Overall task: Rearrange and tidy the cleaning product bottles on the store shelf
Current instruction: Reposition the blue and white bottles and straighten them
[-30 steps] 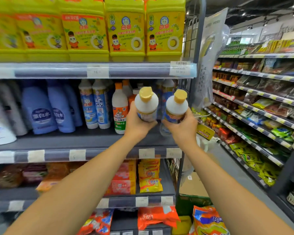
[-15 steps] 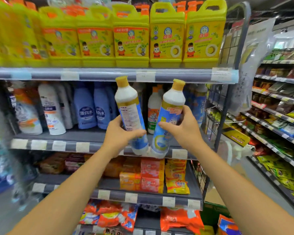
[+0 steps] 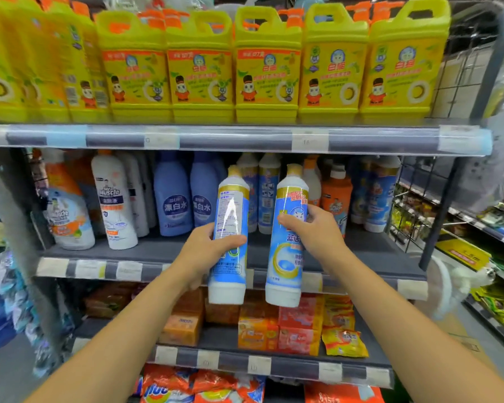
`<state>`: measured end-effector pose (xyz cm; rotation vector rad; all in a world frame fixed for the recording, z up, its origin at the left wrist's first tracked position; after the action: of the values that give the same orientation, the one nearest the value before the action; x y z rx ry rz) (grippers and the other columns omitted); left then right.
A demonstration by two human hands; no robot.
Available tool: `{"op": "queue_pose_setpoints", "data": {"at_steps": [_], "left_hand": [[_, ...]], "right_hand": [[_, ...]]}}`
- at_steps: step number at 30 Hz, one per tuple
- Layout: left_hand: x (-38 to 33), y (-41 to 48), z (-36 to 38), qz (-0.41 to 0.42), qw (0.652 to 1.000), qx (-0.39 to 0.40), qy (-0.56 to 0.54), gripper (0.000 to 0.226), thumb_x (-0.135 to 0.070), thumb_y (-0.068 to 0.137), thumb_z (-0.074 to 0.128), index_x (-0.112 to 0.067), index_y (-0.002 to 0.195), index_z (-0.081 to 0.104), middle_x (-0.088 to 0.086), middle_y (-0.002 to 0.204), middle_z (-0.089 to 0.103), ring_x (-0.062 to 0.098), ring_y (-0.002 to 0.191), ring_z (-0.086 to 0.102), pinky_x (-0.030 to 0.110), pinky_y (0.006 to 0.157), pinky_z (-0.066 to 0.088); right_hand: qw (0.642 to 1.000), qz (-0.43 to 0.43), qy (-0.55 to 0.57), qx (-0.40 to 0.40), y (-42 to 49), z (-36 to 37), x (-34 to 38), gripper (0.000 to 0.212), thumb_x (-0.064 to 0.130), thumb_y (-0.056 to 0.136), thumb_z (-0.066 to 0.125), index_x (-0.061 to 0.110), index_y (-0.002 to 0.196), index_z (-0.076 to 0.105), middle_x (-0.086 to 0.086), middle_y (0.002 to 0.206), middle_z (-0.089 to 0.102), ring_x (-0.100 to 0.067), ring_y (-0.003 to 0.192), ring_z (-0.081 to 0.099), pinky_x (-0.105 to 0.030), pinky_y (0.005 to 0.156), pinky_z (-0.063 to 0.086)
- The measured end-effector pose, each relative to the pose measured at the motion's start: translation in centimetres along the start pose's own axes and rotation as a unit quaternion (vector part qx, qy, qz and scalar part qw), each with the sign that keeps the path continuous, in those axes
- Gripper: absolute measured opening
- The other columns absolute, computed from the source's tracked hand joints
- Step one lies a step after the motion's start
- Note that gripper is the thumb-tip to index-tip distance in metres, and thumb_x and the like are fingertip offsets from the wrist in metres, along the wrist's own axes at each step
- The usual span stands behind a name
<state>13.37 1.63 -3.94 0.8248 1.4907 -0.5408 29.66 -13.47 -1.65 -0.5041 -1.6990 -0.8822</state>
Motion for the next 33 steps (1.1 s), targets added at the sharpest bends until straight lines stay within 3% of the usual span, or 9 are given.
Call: {"op": "queue_pose_setpoints", "data": {"at_steps": [2, 6, 8, 12, 14, 16, 19, 22, 33], "left_hand": [[-0.2, 1.3, -0.9, 0.001, 1.000, -0.008, 0.004, 0.018, -0.018, 0.080, 0.077, -0.019, 0.095, 0.068, 0.000, 0.079, 0.077, 0.018, 0.069, 0.074, 0.029, 0.055, 0.057], [-0.1, 3.8, -1.8, -0.006, 1.000, -0.013, 0.007, 0.018, -0.022, 0.079, 0.076, -0.019, 0.095, 0.068, 0.007, 0.085, 0.076, 0.024, 0.074, 0.074, 0.040, 0.066, 0.060], [0.0, 4.9, -1.9, -0.004, 1.000, -0.018, 0.005, 0.020, -0.023, 0.078, 0.075, -0.019, 0.097, 0.068, 0.007, 0.086, 0.075, 0.023, 0.073, 0.074, 0.037, 0.062, 0.060], [0.1, 7.2, -1.6, 0.012, 1.000, -0.018, 0.009, 0.022, -0.020, 0.079, 0.077, -0.019, 0.098, 0.066, 0.002, 0.089, 0.075, 0.015, 0.073, 0.073, 0.028, 0.057, 0.057], [0.2, 8.4, -1.4, 0.016, 1.000, -0.022, 0.014, 0.020, -0.018, 0.078, 0.078, -0.022, 0.094, 0.066, -0.001, 0.089, 0.074, 0.011, 0.074, 0.073, 0.025, 0.058, 0.056], [0.6, 9.5, -1.1, 0.021, 0.999, -0.030, 0.017, 0.022, -0.018, 0.076, 0.080, -0.023, 0.092, 0.066, -0.002, 0.090, 0.074, 0.010, 0.075, 0.072, 0.024, 0.059, 0.056], [1.3, 11.1, -0.8, 0.023, 0.998, -0.044, 0.029, 0.035, -0.017, 0.072, 0.083, -0.016, 0.102, 0.065, 0.004, 0.099, 0.074, 0.017, 0.085, 0.071, 0.035, 0.073, 0.059], [1.8, 12.3, -0.3, 0.049, 0.996, -0.049, 0.059, 0.048, -0.015, 0.069, 0.085, -0.016, 0.110, 0.060, 0.005, 0.107, 0.071, 0.022, 0.096, 0.068, 0.041, 0.085, 0.057], [2.7, 15.3, 0.8, 0.077, 0.990, -0.088, 0.080, 0.062, -0.012, 0.068, 0.085, -0.011, 0.120, 0.052, 0.010, 0.122, 0.066, 0.028, 0.110, 0.063, 0.047, 0.094, 0.053]], "right_hand": [[1.000, 0.007, -0.003, -0.027, 1.4, 0.5, 0.1, 0.030, 0.032, 0.079, 0.076, 0.015, 0.101, 0.065, -0.001, 0.090, 0.074, -0.010, 0.069, 0.072, -0.020, 0.051, 0.053], [0.996, 0.002, -0.017, -0.091, 4.1, 1.7, 0.7, 0.029, 0.035, 0.075, 0.079, 0.016, 0.090, 0.062, 0.002, 0.080, 0.071, -0.005, 0.056, 0.069, -0.016, 0.042, 0.048], [0.992, -0.009, -0.033, -0.120, 5.4, 2.3, 0.8, 0.027, 0.036, 0.073, 0.080, 0.019, 0.082, 0.061, 0.003, 0.076, 0.069, -0.004, 0.054, 0.068, -0.018, 0.042, 0.049], [0.986, 0.021, -0.081, -0.142, 7.6, 3.6, -0.1, 0.039, 0.048, 0.069, 0.079, 0.015, 0.086, 0.065, -0.007, 0.086, 0.073, -0.021, 0.072, 0.071, -0.042, 0.069, 0.060], [0.981, 0.014, -0.118, -0.152, 8.4, 4.1, -0.5, 0.039, 0.053, 0.071, 0.076, 0.020, 0.086, 0.062, -0.004, 0.090, 0.072, -0.020, 0.074, 0.069, -0.040, 0.070, 0.059], [0.975, -0.009, -0.153, -0.159, 8.9, 4.6, -0.8, 0.042, 0.051, 0.075, 0.073, 0.022, 0.099, 0.057, -0.001, 0.097, 0.068, -0.020, 0.080, 0.066, -0.037, 0.071, 0.056], [0.974, -0.047, -0.156, -0.161, 9.6, 5.4, -1.6, 0.055, 0.038, 0.079, 0.074, 0.015, 0.121, 0.049, -0.006, 0.109, 0.063, -0.026, 0.093, 0.063, -0.033, 0.072, 0.051], [0.969, -0.075, -0.171, -0.161, 10.2, 6.0, -2.4, 0.053, 0.028, 0.080, 0.074, 0.010, 0.122, 0.046, -0.009, 0.111, 0.062, -0.025, 0.097, 0.061, -0.027, 0.074, 0.043], [0.963, -0.053, -0.202, -0.171, 12.6, 5.8, -3.7, 0.063, 0.034, 0.080, 0.075, 0.011, 0.130, 0.044, -0.011, 0.123, 0.061, -0.028, 0.108, 0.060, -0.025, 0.078, 0.041]]}}
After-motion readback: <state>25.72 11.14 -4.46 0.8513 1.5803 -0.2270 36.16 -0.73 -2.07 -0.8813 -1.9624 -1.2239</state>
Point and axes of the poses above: each hand's wrist, its own y-axis towards the middle knuckle, its own z-axis out of the palm, x = y × z, the point moved 4 cm from there along y, towards the middle knuckle
